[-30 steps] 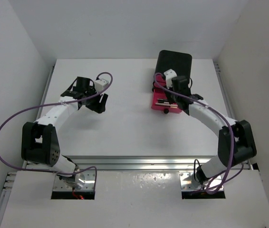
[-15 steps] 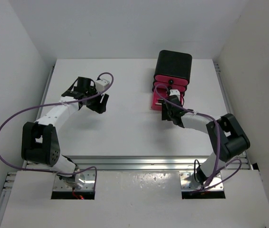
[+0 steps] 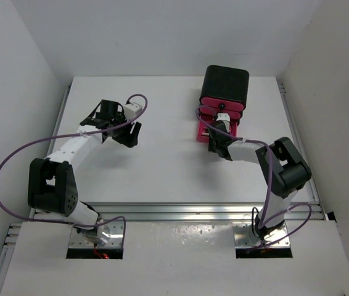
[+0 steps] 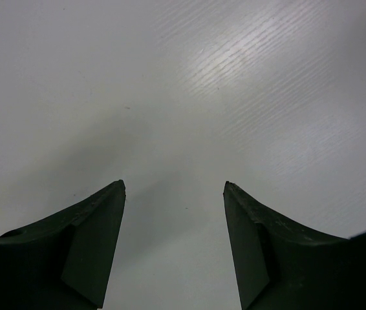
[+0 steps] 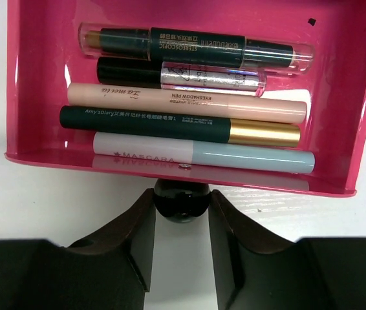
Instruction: Organize the makeup
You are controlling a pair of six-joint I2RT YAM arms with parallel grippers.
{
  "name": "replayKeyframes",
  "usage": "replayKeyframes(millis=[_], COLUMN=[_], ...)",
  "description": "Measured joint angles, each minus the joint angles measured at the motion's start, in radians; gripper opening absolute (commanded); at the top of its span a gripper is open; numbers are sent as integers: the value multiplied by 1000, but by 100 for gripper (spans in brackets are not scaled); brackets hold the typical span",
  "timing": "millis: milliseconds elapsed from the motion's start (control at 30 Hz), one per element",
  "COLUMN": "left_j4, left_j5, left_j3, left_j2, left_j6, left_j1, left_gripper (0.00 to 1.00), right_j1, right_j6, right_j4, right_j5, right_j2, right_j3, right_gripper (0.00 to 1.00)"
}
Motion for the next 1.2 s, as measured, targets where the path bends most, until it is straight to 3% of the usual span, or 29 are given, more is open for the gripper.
replayKeyframes(millis=[67,233,533,1200], left_j4=[0,0,-3,-92], left_j5=[0,-3,-8,-26], left_j3=[0,0,0,36], left_j2=[0,0,0,38], left_j6=[0,0,6,26], left_j1=[0,0,0,1], left_gripper=[68,68,68,67], right_j1=[0,0,-14,-95], right_j6=[5,6,-40,-270], right_j4=[1,11,60,434], right_j5=[4,16,57,68], right_j2=[5,8,31,246], right_j3=[4,5,39,138], right_gripper=[18,6,1,0])
